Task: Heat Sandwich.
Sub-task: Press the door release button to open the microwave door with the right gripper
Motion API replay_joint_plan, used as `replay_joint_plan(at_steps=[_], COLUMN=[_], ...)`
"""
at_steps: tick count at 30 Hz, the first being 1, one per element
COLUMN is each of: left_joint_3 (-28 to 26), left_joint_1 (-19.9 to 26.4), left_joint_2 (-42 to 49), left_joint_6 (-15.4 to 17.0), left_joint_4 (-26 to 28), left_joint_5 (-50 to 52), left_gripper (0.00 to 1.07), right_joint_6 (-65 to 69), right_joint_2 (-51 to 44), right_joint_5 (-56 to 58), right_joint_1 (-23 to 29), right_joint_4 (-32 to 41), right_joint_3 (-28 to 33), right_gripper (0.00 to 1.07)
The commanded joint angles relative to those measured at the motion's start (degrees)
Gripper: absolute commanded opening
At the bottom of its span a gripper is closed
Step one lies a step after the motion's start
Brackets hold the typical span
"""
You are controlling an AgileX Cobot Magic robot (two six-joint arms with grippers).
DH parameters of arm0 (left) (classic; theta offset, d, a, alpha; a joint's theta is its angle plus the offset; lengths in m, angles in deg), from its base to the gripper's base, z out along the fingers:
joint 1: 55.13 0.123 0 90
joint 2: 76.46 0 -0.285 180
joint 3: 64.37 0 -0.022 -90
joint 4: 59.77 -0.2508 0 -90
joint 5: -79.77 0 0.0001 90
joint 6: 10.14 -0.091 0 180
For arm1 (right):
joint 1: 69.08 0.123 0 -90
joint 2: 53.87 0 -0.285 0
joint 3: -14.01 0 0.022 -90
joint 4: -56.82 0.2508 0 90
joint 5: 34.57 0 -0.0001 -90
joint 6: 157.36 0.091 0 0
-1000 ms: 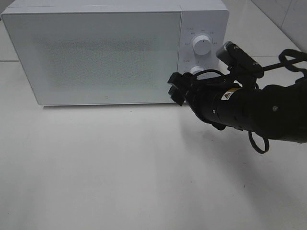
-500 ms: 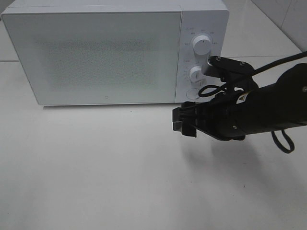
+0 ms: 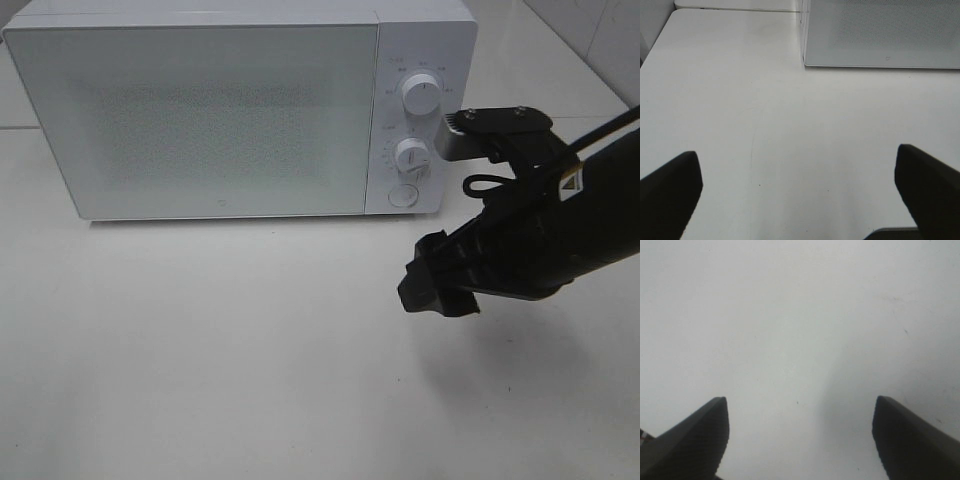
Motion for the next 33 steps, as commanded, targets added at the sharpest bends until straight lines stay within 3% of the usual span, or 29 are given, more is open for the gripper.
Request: replay_joint_plan(at_steps=[1, 13, 22, 33], left_joint_3=[0.2, 0.2, 0.2, 0.2], left_joint_1=[0.3, 0.3, 0.3, 0.3], left_joint_2=[0.9, 0.9, 0.9, 0.9], left_joint_6=[0.0, 0.0, 0.0, 0.0], left_joint_4=[0.1, 0.1, 0.1, 0.1], left_joint_5=[0.7, 0.7, 0.7, 0.7], left_gripper=[0.98, 0.98, 0.98, 0.98], right_joint_6=[-0.5, -0.5, -0.2, 4.8], right_joint_2=[-3.8, -18.1, -34.2, -49.8], right_joint_5=[6.6, 21.1, 33.6, 42.1], right_joint_1=[-0.2, -0.1, -0.1, -1.4], right_joint_4=[-3.3, -8.4, -10.7, -15.3], right_joint_3=[-0.7, -0.8, -0.8, -0.5], right_gripper=[0.76, 0.76, 0.76, 0.76])
